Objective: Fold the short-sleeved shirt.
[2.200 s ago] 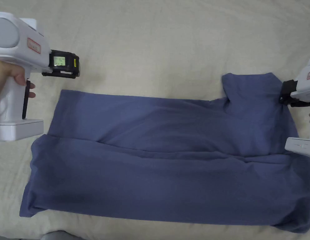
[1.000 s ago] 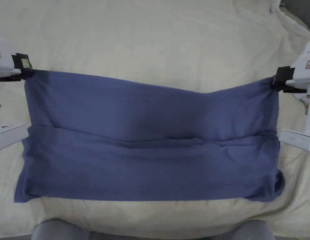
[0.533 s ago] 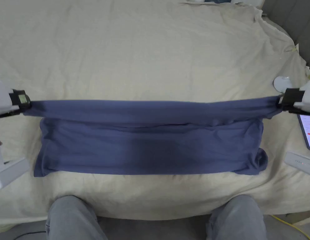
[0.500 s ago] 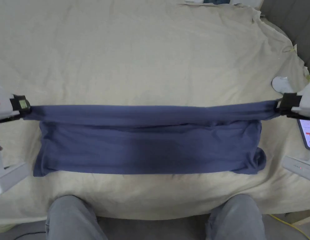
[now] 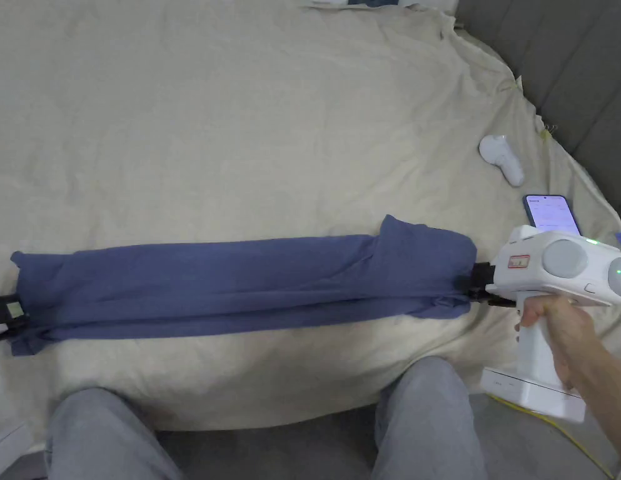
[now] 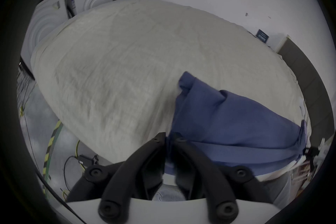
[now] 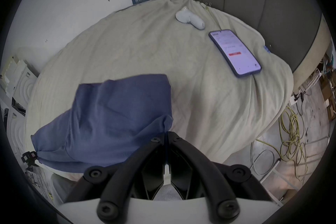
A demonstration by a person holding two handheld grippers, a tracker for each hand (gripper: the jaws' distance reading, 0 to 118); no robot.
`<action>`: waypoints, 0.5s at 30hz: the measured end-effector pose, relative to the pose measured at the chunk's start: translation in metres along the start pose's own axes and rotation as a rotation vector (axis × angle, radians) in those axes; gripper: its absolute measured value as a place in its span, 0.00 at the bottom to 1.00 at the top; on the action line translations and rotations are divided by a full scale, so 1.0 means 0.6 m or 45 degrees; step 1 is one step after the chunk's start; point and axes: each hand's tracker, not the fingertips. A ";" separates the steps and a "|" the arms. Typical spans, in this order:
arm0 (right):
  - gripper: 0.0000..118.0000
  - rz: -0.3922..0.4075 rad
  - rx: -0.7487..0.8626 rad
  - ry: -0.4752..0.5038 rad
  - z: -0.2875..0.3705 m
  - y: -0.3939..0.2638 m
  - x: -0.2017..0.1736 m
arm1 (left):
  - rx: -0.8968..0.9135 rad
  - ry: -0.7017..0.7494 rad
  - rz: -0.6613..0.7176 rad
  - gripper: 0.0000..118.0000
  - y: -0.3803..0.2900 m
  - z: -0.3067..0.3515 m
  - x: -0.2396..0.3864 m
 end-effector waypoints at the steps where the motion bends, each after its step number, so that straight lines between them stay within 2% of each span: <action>1: 0.19 0.001 0.002 0.002 0.001 -0.002 -0.001 | 0.008 0.011 -0.009 0.51 0.000 0.005 0.001; 2: 0.40 0.009 -0.004 -0.018 0.005 -0.002 -0.002 | 0.009 0.070 -0.024 0.68 0.003 0.007 -0.001; 3: 0.62 0.027 -0.011 -0.042 0.010 0.000 -0.001 | 0.005 0.108 -0.034 0.80 0.008 0.012 -0.003; 4: 0.74 0.057 -0.011 -0.092 0.018 0.002 0.001 | 0.016 0.151 -0.039 0.88 0.015 0.021 -0.002; 6: 0.74 0.114 0.099 -0.173 0.050 0.012 0.002 | 0.115 0.143 -0.036 0.88 0.030 0.049 0.001; 9: 0.74 0.197 0.266 -0.212 0.112 0.038 -0.005 | 0.235 0.095 -0.040 0.89 0.062 0.098 0.021; 15: 0.75 0.267 0.705 -0.016 0.239 0.041 -0.051 | 0.485 -0.047 -0.204 0.95 0.080 0.190 0.104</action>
